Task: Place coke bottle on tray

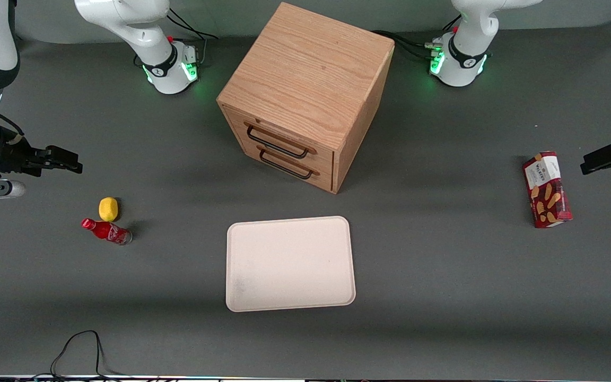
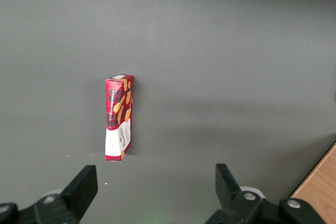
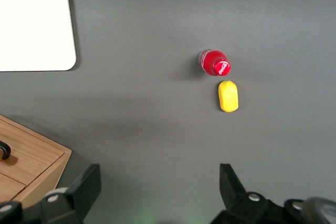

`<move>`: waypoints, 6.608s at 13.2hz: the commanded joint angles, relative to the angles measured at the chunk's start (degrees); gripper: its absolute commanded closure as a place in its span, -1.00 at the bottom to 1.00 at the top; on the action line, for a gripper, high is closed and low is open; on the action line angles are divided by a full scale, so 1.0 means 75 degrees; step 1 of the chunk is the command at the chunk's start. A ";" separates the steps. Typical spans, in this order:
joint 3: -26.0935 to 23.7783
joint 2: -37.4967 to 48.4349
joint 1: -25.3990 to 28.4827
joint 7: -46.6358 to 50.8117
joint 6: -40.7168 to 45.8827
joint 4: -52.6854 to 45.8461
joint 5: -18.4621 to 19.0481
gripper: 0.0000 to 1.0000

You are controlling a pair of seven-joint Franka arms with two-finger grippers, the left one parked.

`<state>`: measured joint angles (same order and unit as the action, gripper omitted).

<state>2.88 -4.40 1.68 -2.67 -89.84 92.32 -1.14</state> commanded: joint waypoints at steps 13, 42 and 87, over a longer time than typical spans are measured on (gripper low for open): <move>0.1198 -0.0385 -0.0107 -0.1882 0.0119 -0.0250 0.0059 -1.00; 0.1069 -0.2038 0.0233 -0.1777 -0.4264 0.1847 0.0281 -0.96; -0.0101 -0.4707 0.1640 0.3375 0.0694 -0.5380 0.0094 1.00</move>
<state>3.99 -33.52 14.20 16.84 -85.89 61.87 0.17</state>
